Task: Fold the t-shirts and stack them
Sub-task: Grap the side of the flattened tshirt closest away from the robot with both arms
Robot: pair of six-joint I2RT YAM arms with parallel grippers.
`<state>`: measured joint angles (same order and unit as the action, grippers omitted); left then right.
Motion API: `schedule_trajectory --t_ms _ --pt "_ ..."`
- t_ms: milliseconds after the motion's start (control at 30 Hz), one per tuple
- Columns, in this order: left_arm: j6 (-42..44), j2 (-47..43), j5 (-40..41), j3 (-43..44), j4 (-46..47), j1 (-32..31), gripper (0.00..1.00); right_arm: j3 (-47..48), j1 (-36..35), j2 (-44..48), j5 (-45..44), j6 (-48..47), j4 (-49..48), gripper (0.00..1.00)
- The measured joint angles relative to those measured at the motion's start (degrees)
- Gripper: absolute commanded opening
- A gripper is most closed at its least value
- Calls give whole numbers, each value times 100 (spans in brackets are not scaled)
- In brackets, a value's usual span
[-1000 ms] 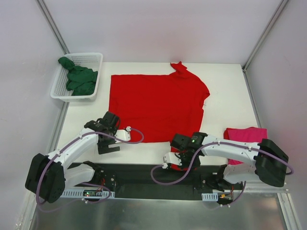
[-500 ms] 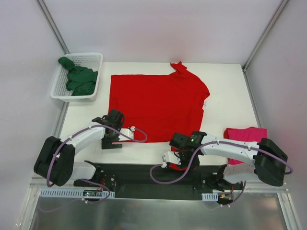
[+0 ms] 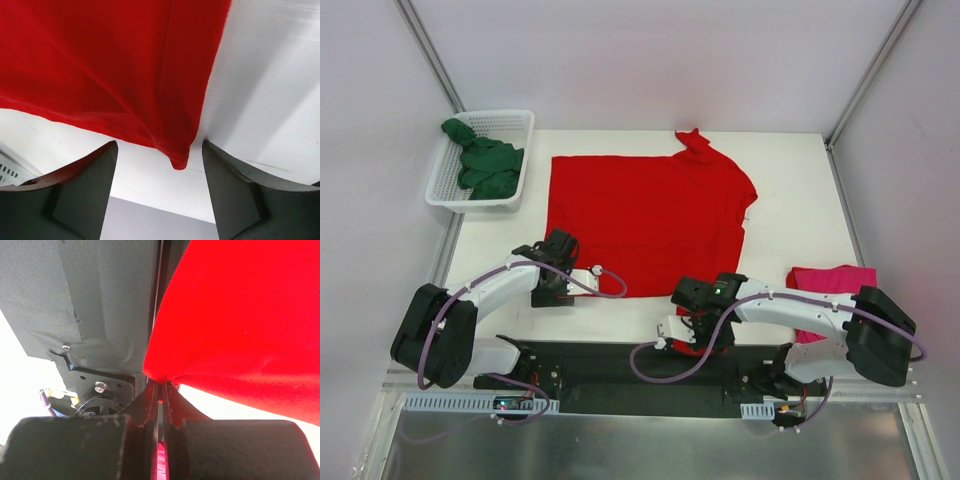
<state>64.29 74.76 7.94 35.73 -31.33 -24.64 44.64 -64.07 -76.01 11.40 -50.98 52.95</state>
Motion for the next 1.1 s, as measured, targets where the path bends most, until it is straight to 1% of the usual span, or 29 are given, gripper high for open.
schedule_trajectory --t_ms 33,67,133,167,467,600,867,1100 --pt "-24 0 2 2 11 0 67 11 0 -15 0 0 -2 1" --pt "-35 -4 7 2 17 0 62 15 0 -26 2 0 -2 1" --pt "-63 -20 20 0 20 0 56 20 0 -52 -2 0 -2 1" --pt "-90 -33 26 2 17 -2 56 22 0 -59 -2 0 -2 1" --pt "-271 -151 157 2 -31 -35 54 90 0 -149 -2 -2 0 1" --pt "-374 -223 188 -9 -68 -129 55 109 0 -166 -2 -2 -2 1" --pt "-529 -247 262 -267 -105 -131 56 131 0 -229 0 -2 2 1" --pt "-601 -245 308 -271 -101 -131 57 142 0 -229 0 -4 4 1"
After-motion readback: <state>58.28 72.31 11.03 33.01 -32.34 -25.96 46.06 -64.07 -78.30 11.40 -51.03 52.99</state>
